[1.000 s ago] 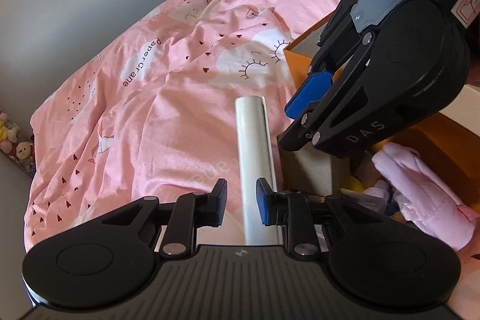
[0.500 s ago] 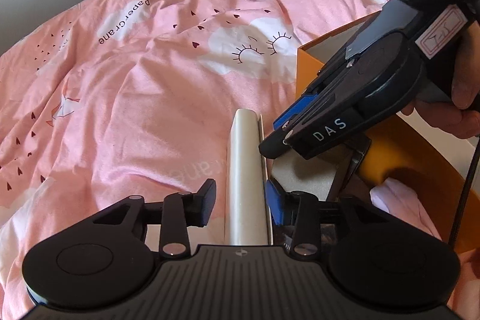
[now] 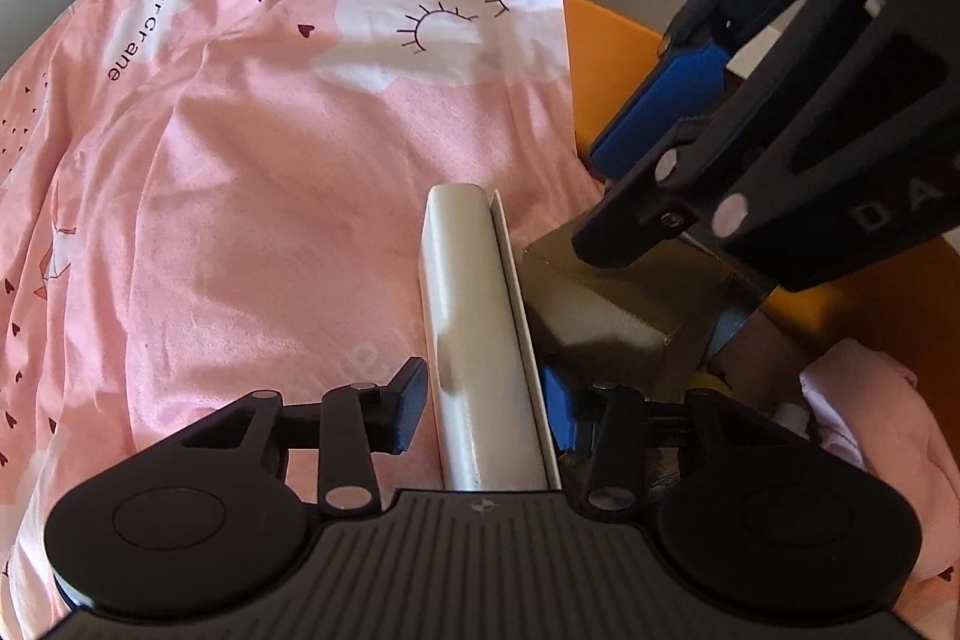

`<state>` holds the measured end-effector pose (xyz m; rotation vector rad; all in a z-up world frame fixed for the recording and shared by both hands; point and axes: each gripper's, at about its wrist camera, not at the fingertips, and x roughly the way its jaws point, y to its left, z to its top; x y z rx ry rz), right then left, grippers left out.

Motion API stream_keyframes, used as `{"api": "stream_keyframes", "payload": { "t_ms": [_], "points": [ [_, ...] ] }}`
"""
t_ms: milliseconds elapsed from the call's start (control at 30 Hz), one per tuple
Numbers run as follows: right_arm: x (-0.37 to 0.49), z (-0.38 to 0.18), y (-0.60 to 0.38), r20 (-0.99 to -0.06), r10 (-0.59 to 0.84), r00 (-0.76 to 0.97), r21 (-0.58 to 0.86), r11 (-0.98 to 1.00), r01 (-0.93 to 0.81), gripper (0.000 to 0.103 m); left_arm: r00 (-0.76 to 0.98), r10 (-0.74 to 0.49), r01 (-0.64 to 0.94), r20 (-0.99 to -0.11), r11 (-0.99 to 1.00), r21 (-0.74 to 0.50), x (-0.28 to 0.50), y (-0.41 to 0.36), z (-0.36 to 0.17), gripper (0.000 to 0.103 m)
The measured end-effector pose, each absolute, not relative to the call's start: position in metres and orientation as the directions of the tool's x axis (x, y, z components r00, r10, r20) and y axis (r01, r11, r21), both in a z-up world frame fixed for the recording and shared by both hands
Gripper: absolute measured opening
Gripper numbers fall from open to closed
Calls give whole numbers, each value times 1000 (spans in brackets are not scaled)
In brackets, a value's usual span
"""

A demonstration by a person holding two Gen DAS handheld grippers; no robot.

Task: Organize objects
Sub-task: 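Grasp the white glasses case with the left tool while the right tool grasps the brown cube box, then carry the glasses case and cube box with both tools into the orange box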

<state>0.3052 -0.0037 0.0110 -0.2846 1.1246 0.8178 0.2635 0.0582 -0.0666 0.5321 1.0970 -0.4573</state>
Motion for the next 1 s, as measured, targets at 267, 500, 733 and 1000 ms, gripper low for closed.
{"api": "stream_keyframes", "payload": {
  "t_ms": [267,500,733,1000],
  "points": [
    [295,14,10,-898,413,150,59,451,-891,69,359,-112,555,-926,824,115,264,70,-56,33],
    [296,-3,37,-944,328,39,19,172,-985,76,357,-143,517,-923,853,68,256,88,-32,33],
    [306,-29,56,-967,254,-23,50,102,-994,75,378,-170,496,-910,867,45,248,100,-16,33],
    [287,0,48,-948,311,69,-33,120,-992,73,429,-155,488,-890,869,84,233,102,7,33]
  ]
}}
